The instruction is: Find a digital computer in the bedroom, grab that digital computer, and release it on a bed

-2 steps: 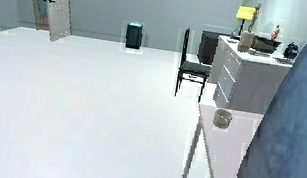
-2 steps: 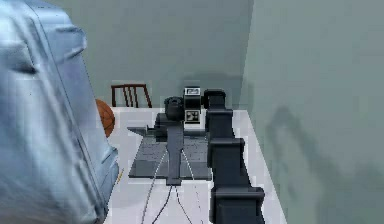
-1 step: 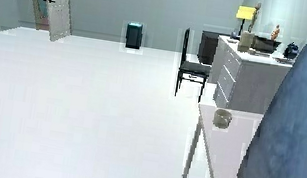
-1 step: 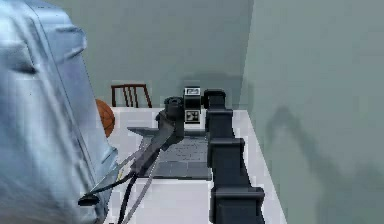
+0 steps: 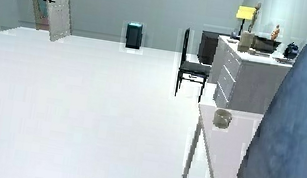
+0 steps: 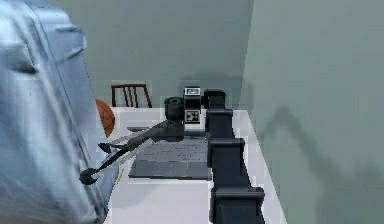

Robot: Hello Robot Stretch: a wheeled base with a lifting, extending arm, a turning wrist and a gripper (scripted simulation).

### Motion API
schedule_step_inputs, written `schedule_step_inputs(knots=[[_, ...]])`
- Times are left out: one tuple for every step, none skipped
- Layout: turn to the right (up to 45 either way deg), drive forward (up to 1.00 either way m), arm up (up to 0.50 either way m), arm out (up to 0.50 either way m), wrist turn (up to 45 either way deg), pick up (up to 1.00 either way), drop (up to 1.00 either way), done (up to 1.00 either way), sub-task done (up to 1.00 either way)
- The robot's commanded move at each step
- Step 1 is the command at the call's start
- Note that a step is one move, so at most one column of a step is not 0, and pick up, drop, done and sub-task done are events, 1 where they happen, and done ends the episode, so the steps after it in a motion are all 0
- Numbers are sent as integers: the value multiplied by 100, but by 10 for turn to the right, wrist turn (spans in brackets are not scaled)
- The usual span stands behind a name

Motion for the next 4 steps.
schedule_step_inputs(knots=[[0,0,0,0,450,0,0,0,0],[0,0,0,0,450,0,0,0,0],[0,0,-30,0,0,0,0,0,0],[0,0,0,0,0,100,0,0,0]])
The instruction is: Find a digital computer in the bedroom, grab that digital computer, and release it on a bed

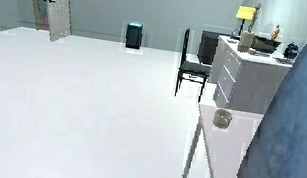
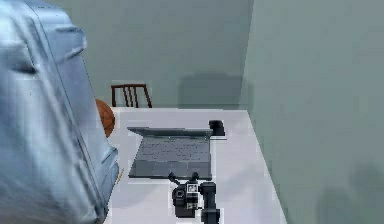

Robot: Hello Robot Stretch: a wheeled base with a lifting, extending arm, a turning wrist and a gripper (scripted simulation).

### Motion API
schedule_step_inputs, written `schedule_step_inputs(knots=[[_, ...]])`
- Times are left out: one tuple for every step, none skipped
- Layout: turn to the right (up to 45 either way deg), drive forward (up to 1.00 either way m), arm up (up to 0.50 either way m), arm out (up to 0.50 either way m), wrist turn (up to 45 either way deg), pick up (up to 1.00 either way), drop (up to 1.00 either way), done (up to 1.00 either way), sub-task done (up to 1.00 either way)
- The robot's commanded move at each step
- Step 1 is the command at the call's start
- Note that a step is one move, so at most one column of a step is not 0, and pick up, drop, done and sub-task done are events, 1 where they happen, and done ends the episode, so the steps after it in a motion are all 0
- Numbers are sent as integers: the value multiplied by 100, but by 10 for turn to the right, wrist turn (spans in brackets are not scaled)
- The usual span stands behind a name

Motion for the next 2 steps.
schedule_step_inputs(knots=[[0,0,10,0,0,0,0,0,0],[0,0,26,0,0,0,0,0,0]])
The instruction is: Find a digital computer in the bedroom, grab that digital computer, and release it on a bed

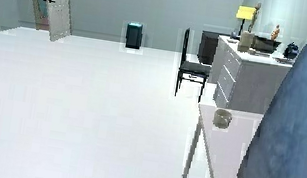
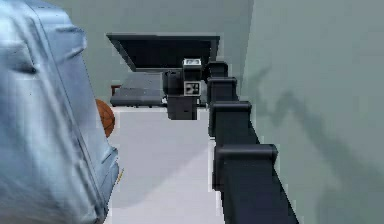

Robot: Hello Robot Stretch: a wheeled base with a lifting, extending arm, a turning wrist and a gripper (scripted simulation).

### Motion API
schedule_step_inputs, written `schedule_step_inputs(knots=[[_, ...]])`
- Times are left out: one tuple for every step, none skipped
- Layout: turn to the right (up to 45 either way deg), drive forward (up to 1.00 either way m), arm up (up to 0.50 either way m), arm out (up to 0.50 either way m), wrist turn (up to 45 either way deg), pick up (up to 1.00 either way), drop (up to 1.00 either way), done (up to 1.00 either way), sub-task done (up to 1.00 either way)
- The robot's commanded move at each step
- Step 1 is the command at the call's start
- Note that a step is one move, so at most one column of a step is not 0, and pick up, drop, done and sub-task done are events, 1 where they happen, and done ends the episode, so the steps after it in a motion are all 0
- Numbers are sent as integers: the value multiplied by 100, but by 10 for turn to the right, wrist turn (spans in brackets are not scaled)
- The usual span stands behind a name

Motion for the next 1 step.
schedule_step_inputs(knots=[[0,0,0,0,-450,0,0,0,0]])
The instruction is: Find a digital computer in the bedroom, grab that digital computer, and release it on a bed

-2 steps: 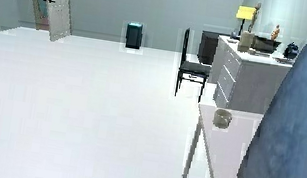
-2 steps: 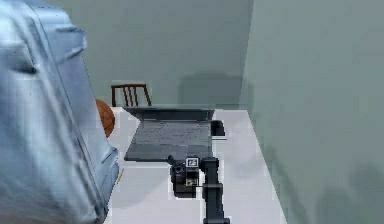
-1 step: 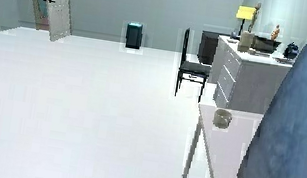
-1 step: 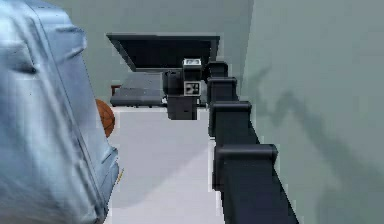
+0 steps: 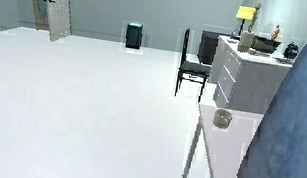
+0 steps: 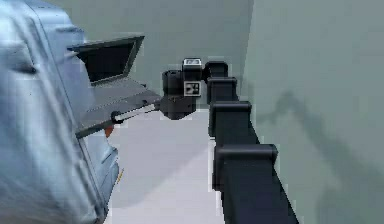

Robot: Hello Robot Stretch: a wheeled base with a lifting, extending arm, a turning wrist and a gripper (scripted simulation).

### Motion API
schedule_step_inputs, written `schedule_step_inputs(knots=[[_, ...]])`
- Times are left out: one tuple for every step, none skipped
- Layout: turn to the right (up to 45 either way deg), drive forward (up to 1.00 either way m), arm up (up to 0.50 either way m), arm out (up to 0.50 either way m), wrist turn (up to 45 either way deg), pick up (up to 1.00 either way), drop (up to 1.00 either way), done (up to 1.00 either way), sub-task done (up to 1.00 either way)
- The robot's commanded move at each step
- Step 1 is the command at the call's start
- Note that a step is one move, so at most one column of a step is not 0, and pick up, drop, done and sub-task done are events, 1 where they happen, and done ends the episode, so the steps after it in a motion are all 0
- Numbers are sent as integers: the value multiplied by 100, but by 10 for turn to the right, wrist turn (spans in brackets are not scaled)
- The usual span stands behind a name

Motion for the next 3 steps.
schedule_step_inputs(knots=[[0,0,0,0,-450,0,0,0,0],[0,0,0,0,-390,0,0,0,0],[0,0,0,-26,0,0,0,0,0]])
